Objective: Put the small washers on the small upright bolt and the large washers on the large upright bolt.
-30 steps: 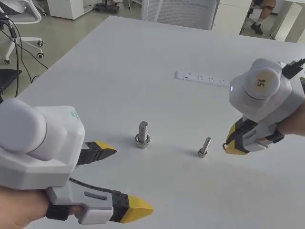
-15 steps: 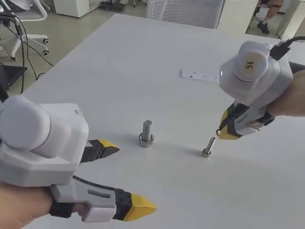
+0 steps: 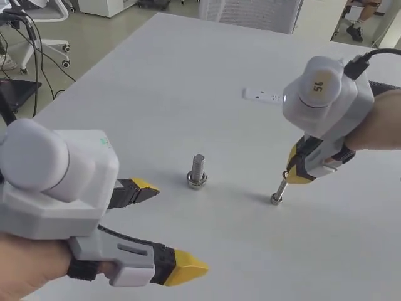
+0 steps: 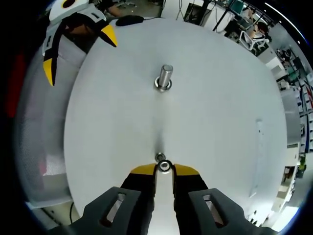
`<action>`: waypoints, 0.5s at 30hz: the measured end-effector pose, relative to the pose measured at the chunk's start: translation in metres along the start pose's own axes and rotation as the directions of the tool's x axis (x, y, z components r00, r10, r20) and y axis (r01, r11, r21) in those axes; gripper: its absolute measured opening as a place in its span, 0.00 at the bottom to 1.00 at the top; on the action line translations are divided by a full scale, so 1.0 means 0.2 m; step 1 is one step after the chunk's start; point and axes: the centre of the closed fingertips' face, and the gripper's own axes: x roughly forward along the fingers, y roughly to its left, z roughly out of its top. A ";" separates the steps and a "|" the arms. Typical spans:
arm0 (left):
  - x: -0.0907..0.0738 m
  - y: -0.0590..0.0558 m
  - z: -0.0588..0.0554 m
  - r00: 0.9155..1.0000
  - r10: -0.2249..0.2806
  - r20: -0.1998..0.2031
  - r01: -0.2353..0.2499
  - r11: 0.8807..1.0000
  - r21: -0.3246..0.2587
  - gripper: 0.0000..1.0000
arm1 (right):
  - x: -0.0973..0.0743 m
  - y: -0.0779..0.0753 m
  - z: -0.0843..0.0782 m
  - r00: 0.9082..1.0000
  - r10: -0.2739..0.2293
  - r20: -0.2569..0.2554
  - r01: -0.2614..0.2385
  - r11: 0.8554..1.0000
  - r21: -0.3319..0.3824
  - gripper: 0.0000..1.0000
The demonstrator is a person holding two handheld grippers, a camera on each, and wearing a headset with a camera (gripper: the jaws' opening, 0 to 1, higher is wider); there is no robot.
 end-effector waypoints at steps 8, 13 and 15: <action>0.00 0.00 0.00 1.000 0.002 0.001 -0.002 1.000 -0.004 0.79 | 0.02 0.02 0.00 1.000 0.014 -0.014 -0.014 1.000 0.002 0.14; 0.00 -0.01 -0.01 1.000 0.001 -0.003 -0.001 1.000 -0.003 0.79 | 0.03 0.02 -0.01 1.000 0.019 -0.019 -0.019 1.000 0.003 0.14; 0.00 -0.01 -0.01 1.000 0.001 -0.004 -0.001 1.000 -0.005 0.79 | 0.03 0.02 -0.01 1.000 0.022 -0.021 -0.022 1.000 0.003 0.14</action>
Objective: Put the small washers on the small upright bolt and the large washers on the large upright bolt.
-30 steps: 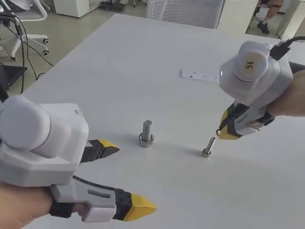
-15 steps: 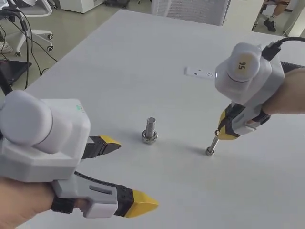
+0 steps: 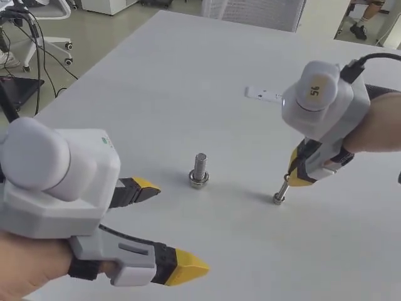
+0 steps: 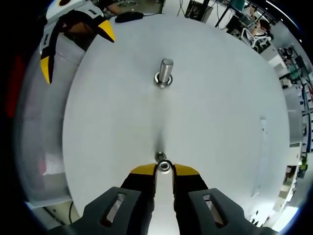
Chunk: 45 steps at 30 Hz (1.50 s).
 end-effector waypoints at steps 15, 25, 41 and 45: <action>0.00 0.00 -0.01 1.000 -0.002 -0.005 0.002 1.000 -0.004 0.79 | 0.11 0.01 -0.02 0.999 0.032 -0.002 -0.032 0.999 0.018 0.14; 0.00 0.00 -0.01 1.000 -0.002 -0.008 0.002 1.000 -0.007 0.79 | 0.17 0.02 -0.03 0.999 0.050 -0.008 -0.050 0.998 0.028 0.14; 0.00 0.01 -0.01 1.000 0.002 -0.011 -0.002 1.000 -0.013 0.79 | 0.23 0.02 -0.05 0.998 0.067 -0.005 -0.067 0.997 0.046 0.14; 0.00 0.01 -0.02 1.000 0.004 -0.010 -0.004 1.000 -0.014 0.79 | 0.22 0.03 -0.04 0.998 0.068 -0.004 -0.068 0.996 0.050 0.14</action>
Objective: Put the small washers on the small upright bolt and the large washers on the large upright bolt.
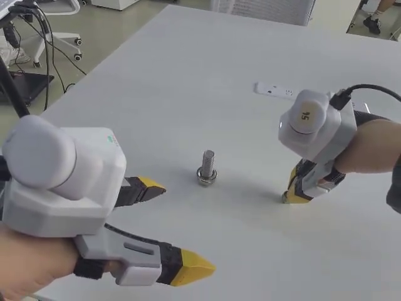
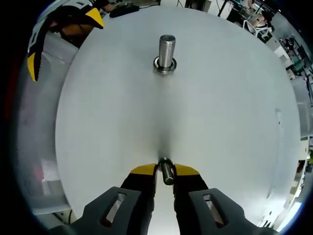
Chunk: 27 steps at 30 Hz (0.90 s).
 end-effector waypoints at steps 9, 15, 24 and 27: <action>0.00 0.00 0.00 1.000 0.000 -0.001 0.000 1.000 0.001 0.79 | 0.00 0.00 0.01 1.000 0.000 0.009 -0.001 1.000 0.015 0.17; 0.00 0.00 0.00 1.000 0.000 -0.002 0.000 1.000 0.001 0.79 | 0.00 0.01 0.00 1.000 0.001 0.012 -0.002 1.000 0.025 0.20; 0.00 0.00 0.00 1.000 -0.001 -0.002 0.001 1.000 0.003 0.79 | 0.00 0.01 -0.02 1.000 -0.002 0.024 0.001 0.999 0.049 0.29; 0.01 0.00 0.00 1.000 -0.001 -0.003 0.001 1.000 0.004 0.79 | 0.00 0.01 -0.02 0.999 -0.006 0.035 0.004 0.998 0.059 0.31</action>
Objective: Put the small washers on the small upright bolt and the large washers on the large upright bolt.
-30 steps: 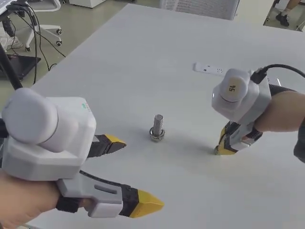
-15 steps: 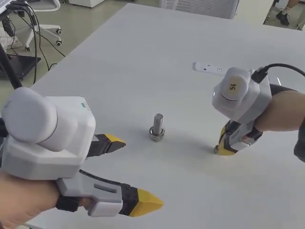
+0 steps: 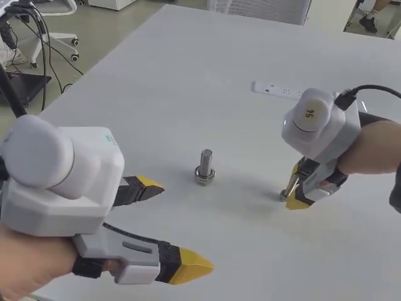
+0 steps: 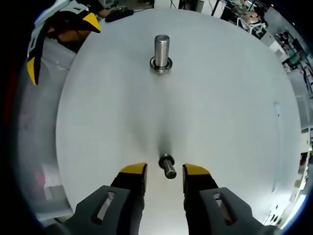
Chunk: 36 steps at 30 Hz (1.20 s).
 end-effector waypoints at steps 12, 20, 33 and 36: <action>0.01 -0.01 0.00 1.000 -0.005 -0.002 0.005 1.000 0.004 0.79 | -0.01 -0.01 -0.01 0.999 -0.023 0.036 0.022 0.999 0.030 0.44; 0.01 -0.01 0.00 1.000 -0.008 -0.006 0.008 1.000 0.008 0.79 | -0.02 0.01 -0.02 0.997 -0.036 0.062 0.032 0.998 0.061 0.53; 0.01 -0.01 0.01 1.000 -0.011 -0.005 0.011 1.000 0.012 0.80 | -0.04 0.01 -0.04 0.986 -0.086 0.140 0.067 0.989 0.135 0.73; 0.01 -0.01 0.01 1.000 -0.011 -0.004 0.011 1.000 0.012 0.80 | -0.05 0.00 -0.04 0.983 -0.099 0.152 0.077 0.987 0.144 0.78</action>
